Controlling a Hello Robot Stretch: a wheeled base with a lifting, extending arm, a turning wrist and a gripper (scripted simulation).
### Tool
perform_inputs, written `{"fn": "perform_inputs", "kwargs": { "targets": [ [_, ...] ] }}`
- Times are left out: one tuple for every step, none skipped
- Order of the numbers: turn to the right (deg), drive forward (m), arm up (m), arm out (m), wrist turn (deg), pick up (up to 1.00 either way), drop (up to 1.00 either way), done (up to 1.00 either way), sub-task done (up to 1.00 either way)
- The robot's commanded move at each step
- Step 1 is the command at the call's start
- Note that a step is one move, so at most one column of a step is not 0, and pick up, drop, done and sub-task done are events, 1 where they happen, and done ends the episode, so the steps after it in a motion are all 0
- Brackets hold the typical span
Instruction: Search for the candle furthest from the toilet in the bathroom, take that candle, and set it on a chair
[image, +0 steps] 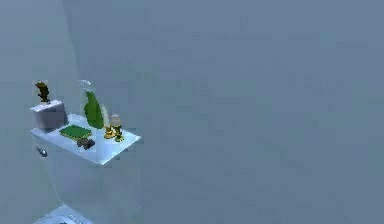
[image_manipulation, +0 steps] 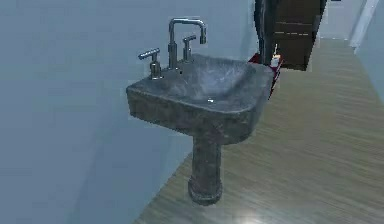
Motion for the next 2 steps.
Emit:
{"fn": "perform_inputs", "kwargs": {
  "targets": [
    [45.0, 0.00, 0.00, 0.00, 0.0, 0.00, 0.00, 0.00, 0.00],
    [45.0, 0.00, 0.00, 0.00, 0.0, 0.00, 0.00, 0.00, 0.00]
  ]
}}
